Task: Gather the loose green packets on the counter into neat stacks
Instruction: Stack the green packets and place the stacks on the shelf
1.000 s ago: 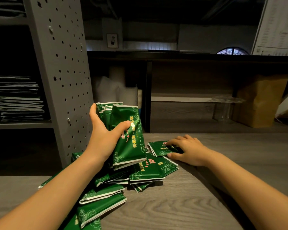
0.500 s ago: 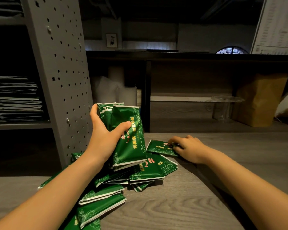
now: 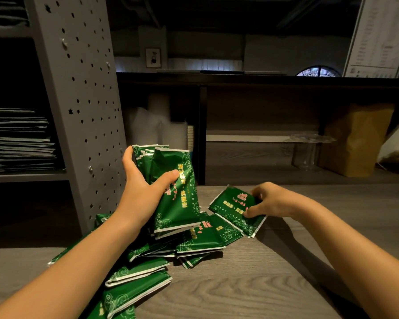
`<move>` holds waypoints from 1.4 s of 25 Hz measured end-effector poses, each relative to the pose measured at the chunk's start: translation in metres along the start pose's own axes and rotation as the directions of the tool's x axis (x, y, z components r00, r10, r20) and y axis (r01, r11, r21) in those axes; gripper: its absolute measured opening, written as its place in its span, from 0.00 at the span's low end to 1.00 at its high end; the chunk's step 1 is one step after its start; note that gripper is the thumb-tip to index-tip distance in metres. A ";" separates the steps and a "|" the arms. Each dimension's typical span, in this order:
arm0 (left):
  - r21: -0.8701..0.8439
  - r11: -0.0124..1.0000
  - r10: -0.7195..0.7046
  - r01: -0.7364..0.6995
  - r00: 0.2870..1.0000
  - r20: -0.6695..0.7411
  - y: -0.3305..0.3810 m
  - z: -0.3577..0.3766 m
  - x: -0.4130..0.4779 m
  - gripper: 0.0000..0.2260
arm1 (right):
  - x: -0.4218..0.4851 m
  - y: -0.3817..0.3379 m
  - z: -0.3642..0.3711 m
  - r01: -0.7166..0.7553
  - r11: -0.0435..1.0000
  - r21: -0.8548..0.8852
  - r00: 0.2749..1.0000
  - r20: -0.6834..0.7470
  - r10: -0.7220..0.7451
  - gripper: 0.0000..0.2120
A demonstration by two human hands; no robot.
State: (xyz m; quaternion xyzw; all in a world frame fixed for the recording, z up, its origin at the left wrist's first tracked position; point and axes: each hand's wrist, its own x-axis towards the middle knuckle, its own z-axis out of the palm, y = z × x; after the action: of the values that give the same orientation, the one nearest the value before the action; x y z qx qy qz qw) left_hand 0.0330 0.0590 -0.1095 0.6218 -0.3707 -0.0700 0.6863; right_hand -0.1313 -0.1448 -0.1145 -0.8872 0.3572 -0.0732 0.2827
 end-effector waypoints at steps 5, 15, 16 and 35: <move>0.011 1.000 -0.007 0.008 0.999 -0.051 0.001 0.003 -0.002 0.42 | -0.017 -0.028 0.011 0.339 0.877 0.339 0.909 -0.360 -0.212 0.09; -0.021 0.996 -0.083 0.082 0.993 -0.087 0.001 0.008 -0.004 0.38 | -0.038 -0.077 0.081 0.682 0.621 0.385 0.731 -0.351 -0.585 0.06; -0.029 0.996 -0.091 0.089 0.992 -0.087 0.001 0.008 -0.003 0.36 | -0.039 -0.076 0.081 0.694 0.634 0.341 0.719 -0.375 -0.586 0.06; -0.031 0.999 -0.035 0.035 0.999 0.001 0.002 0.007 -0.006 0.45 | -0.032 -0.075 0.057 0.557 0.627 0.544 0.830 -0.360 -0.425 0.18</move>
State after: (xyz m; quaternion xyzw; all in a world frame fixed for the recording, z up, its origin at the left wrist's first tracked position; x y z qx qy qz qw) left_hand 0.0239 0.0569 -0.1109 0.6174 -0.3587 -0.0878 0.6946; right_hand -0.0914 -0.0543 -0.1176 -0.7917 0.0807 -0.3500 0.4942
